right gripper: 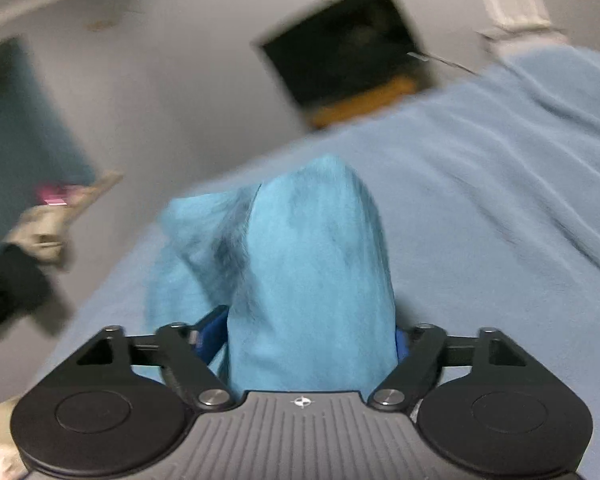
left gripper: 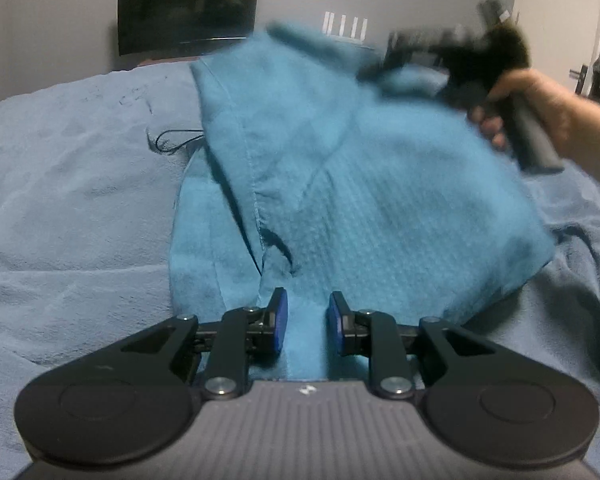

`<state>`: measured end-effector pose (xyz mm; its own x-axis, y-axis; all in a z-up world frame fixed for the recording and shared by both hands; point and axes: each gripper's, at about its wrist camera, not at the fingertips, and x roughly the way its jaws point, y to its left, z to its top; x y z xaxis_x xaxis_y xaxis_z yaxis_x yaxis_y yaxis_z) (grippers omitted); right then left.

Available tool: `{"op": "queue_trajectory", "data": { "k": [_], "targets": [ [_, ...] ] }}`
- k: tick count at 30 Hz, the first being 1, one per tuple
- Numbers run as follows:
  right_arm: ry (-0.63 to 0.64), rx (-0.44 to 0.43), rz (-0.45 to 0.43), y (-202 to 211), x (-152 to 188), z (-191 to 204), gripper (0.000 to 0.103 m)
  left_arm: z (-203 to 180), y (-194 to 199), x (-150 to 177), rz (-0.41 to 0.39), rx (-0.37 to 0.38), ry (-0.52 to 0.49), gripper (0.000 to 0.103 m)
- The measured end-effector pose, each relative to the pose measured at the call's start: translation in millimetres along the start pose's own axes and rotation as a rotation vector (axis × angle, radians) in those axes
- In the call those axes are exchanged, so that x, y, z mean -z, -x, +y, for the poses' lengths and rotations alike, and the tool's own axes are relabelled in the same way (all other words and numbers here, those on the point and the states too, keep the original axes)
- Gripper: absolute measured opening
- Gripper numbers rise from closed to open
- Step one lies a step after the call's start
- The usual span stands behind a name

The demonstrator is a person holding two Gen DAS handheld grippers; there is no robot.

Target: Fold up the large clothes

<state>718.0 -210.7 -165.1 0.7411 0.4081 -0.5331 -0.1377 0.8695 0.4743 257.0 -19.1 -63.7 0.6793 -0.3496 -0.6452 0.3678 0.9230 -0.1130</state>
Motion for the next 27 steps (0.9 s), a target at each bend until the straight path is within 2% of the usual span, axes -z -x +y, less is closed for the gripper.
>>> {"op": "queue_trajectory", "data": {
  "k": [2,3,5,9,14,19,23,26,27],
  "targets": [
    [0.0,0.134,0.006,-8,8,-6,0.087,3,4,1,-0.019,0.016,0.0,0.02],
    [0.026,0.176,-0.032,-7,13,-5,0.087,3,7,1,-0.029,0.017,0.001,0.02],
    [0.034,0.166,-0.097,1,23,-7,0.088,5,8,2,-0.023,0.008,-0.007,0.02],
    [-0.038,0.155,-0.198,38,51,-20,0.088,-1,10,6,-0.026,-0.008,-0.021,0.02],
    [0.053,0.189,-0.243,86,91,-10,0.088,-1,12,5,-0.029,-0.023,-0.024,0.021],
    [0.161,0.216,-0.255,123,137,8,0.086,0,12,7,-0.033,-0.028,-0.02,0.024],
    [0.277,0.248,-0.182,135,190,23,0.085,3,12,10,-0.025,-0.041,-0.007,0.032],
    [0.229,0.271,-0.158,150,205,27,0.085,7,17,15,-0.039,-0.044,0.038,0.043],
    [0.208,0.28,-0.163,160,207,29,0.085,10,21,17,-0.045,-0.038,0.07,0.049]
  ]
}}
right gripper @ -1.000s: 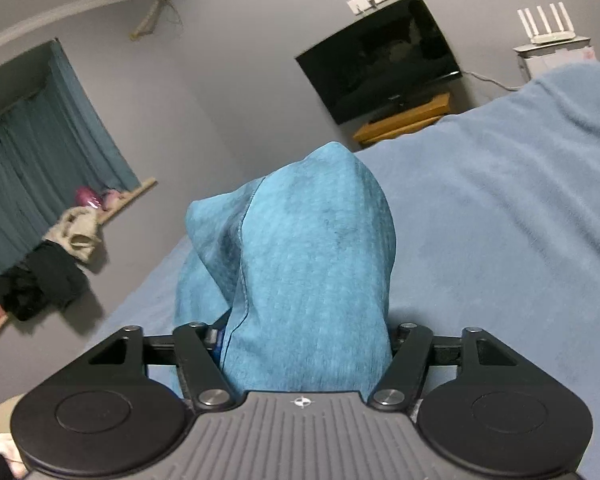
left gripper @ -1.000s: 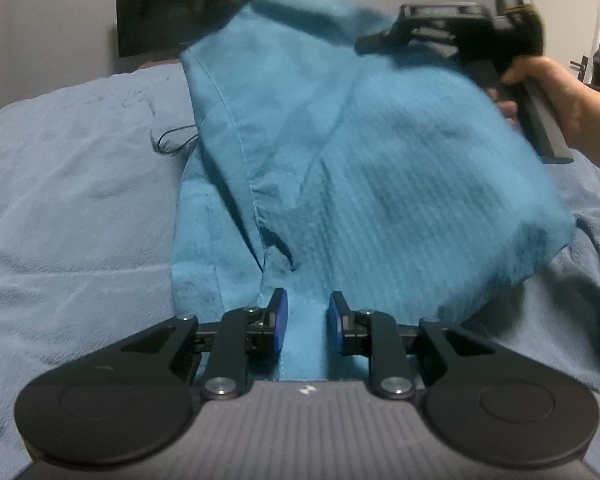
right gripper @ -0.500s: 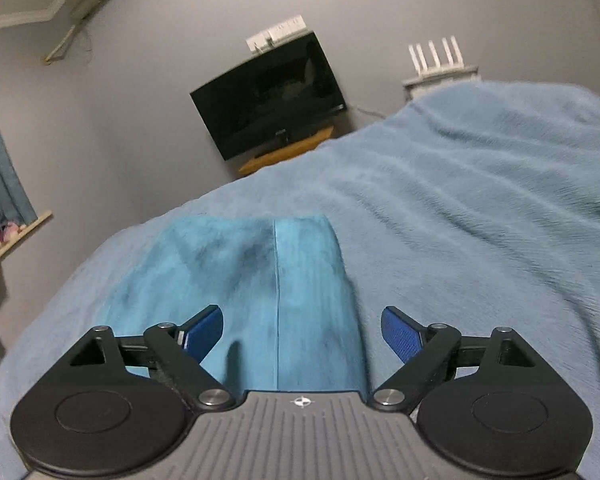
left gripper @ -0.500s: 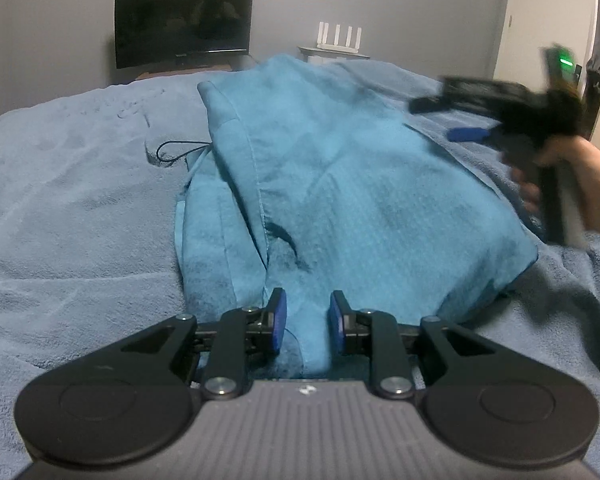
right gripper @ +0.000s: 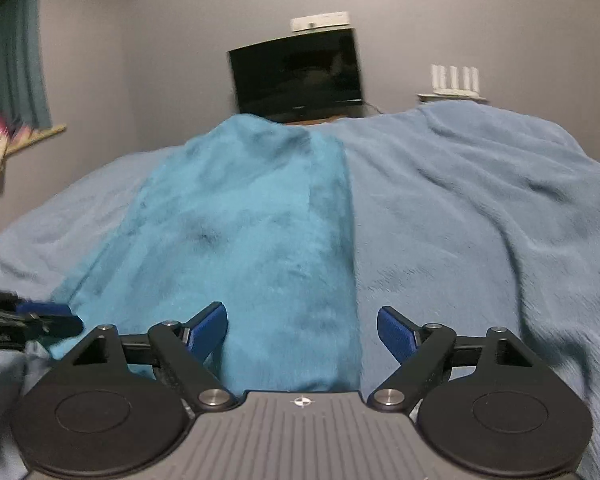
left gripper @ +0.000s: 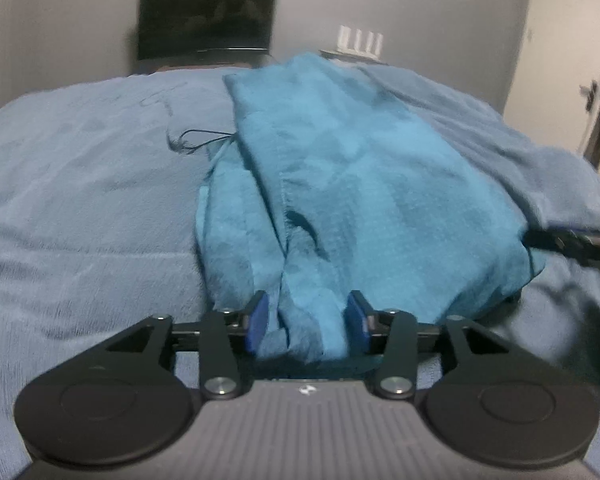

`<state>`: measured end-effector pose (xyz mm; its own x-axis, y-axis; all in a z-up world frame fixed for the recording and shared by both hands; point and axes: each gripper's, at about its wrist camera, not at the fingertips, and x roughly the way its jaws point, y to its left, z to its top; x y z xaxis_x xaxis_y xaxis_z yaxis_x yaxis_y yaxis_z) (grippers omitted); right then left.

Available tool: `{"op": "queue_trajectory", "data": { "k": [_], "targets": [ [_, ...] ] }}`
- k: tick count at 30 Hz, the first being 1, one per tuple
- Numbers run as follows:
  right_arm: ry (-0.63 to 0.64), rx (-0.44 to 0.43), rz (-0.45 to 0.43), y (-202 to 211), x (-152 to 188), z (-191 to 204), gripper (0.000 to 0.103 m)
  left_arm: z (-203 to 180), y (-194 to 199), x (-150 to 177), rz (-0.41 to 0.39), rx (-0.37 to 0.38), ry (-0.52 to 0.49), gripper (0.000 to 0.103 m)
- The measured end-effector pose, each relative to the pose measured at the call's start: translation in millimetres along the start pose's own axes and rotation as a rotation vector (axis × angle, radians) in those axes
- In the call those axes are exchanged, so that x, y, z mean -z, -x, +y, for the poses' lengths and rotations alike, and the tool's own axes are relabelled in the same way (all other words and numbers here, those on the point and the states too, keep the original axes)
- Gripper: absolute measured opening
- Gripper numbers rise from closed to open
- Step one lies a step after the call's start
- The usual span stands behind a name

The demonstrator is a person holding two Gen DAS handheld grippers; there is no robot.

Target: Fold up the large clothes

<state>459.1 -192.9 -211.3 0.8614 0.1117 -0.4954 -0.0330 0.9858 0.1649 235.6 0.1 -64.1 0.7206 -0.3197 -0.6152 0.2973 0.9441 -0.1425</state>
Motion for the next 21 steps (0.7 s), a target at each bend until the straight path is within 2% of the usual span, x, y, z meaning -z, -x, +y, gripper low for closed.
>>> {"op": "queue_trajectory", "data": {
  "k": [1,3,7,11,13,17,21],
  "targets": [
    [-0.002,0.006,0.004,9,3,1,0.085,1,4,2,-0.002,0.004,0.025,0.061],
    [0.015,0.008,-0.002,32,12,6,0.088,-1,16,9,-0.024,-0.018,0.042,0.073],
    [0.014,-0.001,0.015,72,35,13,0.096,-21,41,24,-0.041,-0.072,-0.029,0.091],
    [0.015,-0.011,0.067,98,58,29,0.101,-45,59,43,-0.033,-0.101,-0.088,0.093],
    [0.072,-0.01,0.074,103,68,41,0.102,-55,65,54,-0.023,-0.119,-0.086,0.094],
    [0.173,0.027,0.056,100,79,60,0.103,-64,71,74,0.002,-0.115,-0.067,0.094],
    [0.204,0.036,0.058,91,86,66,0.103,-69,62,83,0.013,-0.175,-0.116,0.094]
  ]
}}
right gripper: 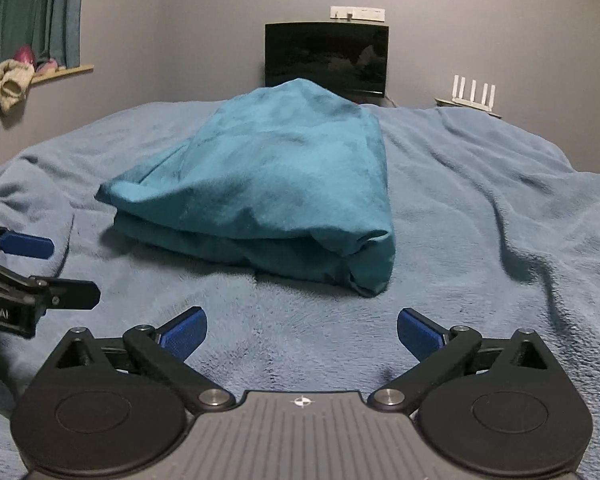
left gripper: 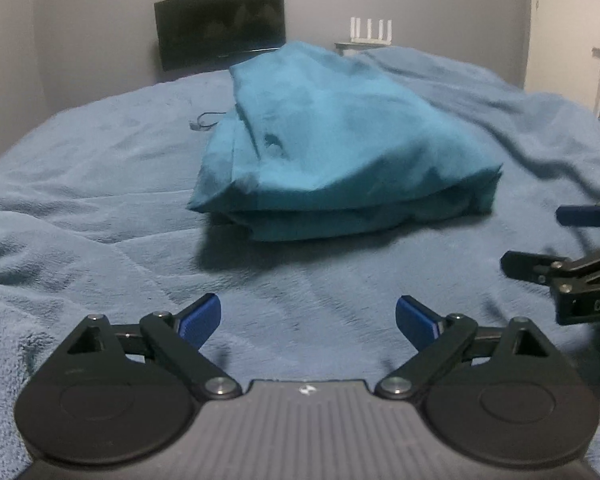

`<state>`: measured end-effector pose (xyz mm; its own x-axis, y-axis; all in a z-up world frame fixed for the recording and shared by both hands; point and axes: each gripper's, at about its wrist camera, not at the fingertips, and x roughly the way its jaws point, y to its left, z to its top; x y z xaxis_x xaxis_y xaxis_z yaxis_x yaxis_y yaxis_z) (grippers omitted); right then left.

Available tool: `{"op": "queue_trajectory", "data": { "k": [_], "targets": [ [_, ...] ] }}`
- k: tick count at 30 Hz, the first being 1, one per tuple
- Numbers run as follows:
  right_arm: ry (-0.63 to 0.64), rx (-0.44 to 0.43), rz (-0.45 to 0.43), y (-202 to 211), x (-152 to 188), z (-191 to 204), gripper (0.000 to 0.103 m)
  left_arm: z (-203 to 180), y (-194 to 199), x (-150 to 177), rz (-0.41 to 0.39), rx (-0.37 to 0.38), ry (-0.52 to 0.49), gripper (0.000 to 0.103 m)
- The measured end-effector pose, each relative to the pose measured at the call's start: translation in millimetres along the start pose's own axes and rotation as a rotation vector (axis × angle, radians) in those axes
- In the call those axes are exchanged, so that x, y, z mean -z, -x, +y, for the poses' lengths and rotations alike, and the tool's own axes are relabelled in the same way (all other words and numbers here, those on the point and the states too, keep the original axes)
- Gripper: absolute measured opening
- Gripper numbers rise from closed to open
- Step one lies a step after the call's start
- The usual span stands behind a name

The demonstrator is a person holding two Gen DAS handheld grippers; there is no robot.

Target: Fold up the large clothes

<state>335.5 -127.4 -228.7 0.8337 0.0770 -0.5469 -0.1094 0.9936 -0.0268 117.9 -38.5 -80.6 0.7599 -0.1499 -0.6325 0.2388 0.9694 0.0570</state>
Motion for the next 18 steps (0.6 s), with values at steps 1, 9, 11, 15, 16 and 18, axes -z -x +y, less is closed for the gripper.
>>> {"op": "queue_trajectory", "data": {
  "k": [1,9,11,15,16,18],
  "targets": [
    [0.007,0.005,0.005,-4,1,1,0.103,1,-3,1,0.004,-0.004,0.006,0.094],
    [0.006,0.011,0.027,-18,2,-2,0.103,9,-9,1,0.012,0.003,0.042,0.094],
    [-0.001,0.013,0.031,-20,2,-4,0.103,9,-10,1,0.016,0.004,0.039,0.094],
    [-0.011,0.019,0.038,-23,3,-6,0.103,9,-13,0,0.024,0.008,0.039,0.094],
    [-0.012,0.019,0.039,-24,3,-7,0.103,9,-13,0,0.025,0.009,0.039,0.094],
    [-0.013,0.02,0.042,-25,3,-7,0.103,9,-13,0,0.027,0.012,0.039,0.094]
  ]
}}
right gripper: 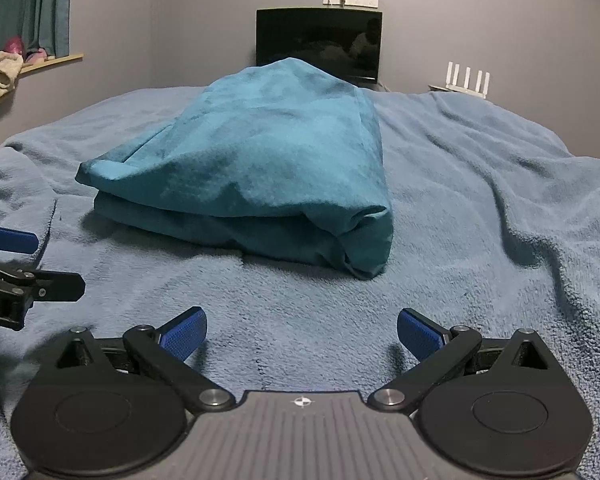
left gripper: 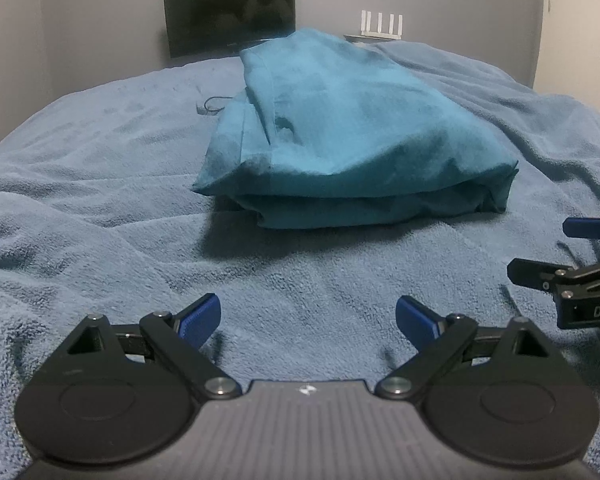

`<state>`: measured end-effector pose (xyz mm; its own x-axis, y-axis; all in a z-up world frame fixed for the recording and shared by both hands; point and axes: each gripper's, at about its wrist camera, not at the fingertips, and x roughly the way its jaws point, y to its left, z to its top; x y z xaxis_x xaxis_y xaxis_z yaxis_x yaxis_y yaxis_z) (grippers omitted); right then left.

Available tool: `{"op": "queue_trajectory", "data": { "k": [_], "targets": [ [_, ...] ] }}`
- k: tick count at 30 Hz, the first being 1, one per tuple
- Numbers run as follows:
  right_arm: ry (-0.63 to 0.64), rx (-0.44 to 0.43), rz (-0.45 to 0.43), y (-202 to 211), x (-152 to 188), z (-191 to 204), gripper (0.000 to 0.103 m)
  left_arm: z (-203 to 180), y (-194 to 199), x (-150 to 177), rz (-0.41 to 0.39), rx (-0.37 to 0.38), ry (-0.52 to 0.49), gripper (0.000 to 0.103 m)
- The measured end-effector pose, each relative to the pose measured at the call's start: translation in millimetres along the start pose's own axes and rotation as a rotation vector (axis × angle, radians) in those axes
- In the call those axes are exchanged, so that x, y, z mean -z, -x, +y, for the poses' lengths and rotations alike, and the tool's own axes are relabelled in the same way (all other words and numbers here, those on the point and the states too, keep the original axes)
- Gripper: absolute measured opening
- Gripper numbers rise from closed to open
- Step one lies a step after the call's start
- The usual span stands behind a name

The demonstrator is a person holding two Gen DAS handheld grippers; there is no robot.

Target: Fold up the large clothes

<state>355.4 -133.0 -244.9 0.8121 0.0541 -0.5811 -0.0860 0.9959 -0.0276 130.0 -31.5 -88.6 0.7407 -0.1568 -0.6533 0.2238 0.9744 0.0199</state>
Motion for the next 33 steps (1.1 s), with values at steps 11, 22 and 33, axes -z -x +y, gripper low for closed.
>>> {"op": "queue_trajectory", "data": {
  "k": [11,22,33],
  "targets": [
    [0.0,-0.001,0.005,-1.6,0.5,-0.7,0.103,-2.5,-1.8,0.0,0.004,0.0,-0.007,0.094],
    [0.006,-0.005,0.013,-3.8,1.7,-1.2,0.103,-2.9,-3.3,1.1,0.007,0.001,-0.013,0.094],
    [0.016,-0.01,0.021,-4.8,1.9,-1.2,0.103,-3.5,-3.6,1.3,0.009,0.002,-0.018,0.094]
  ]
}}
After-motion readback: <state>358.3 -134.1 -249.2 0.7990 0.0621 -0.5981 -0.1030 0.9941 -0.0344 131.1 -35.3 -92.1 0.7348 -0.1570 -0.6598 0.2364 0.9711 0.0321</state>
